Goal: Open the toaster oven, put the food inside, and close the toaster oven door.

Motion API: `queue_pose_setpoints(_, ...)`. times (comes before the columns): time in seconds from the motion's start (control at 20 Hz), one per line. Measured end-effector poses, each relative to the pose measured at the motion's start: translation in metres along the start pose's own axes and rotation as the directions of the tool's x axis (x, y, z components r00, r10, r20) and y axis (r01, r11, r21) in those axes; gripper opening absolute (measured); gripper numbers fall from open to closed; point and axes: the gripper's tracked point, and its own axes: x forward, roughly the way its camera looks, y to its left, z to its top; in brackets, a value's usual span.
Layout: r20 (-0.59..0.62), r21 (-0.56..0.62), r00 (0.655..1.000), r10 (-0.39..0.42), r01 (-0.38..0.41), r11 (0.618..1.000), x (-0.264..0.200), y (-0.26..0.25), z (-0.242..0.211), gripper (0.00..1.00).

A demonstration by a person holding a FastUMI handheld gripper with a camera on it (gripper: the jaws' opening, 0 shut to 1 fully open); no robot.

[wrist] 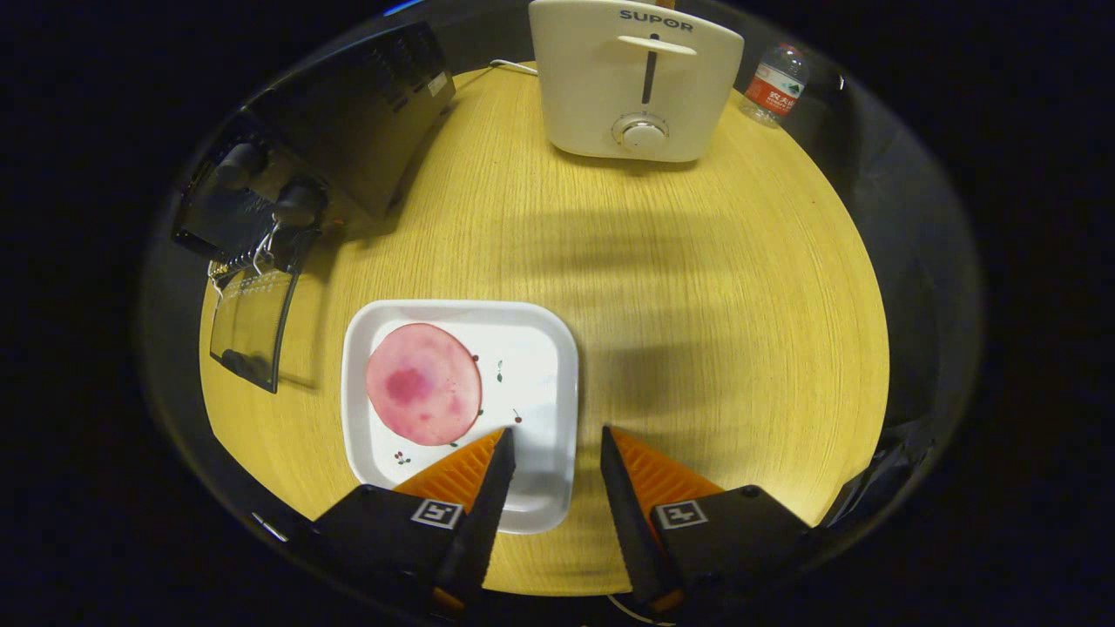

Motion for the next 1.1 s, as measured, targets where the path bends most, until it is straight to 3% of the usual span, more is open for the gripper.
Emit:
queue_pose_setpoints(0.2, -0.031, 0.015, 0.999, 0.012, -0.011, 1.0, -0.002, -0.004, -0.005, 0.31)
queue_pose_setpoints(0.25, -0.023, 0.024, 1.0, -0.012, 0.013, 1.0, -0.007, -0.012, -0.002, 0.3)
queue_pose_setpoints(0.35, -0.027, 0.035, 1.0, 0.003, -0.002, 0.999, -0.001, -0.011, -0.002, 0.08)
queue_pose_setpoints(0.7, 0.012, 0.032, 0.998, 0.067, -0.067, 0.997, -0.003, -0.01, -0.003, 0.02)
queue_pose_setpoints(1.1, 0.04, 0.192, 0.99, 0.137, -0.142, 0.971, -0.004, -0.012, -0.013, 0.02)
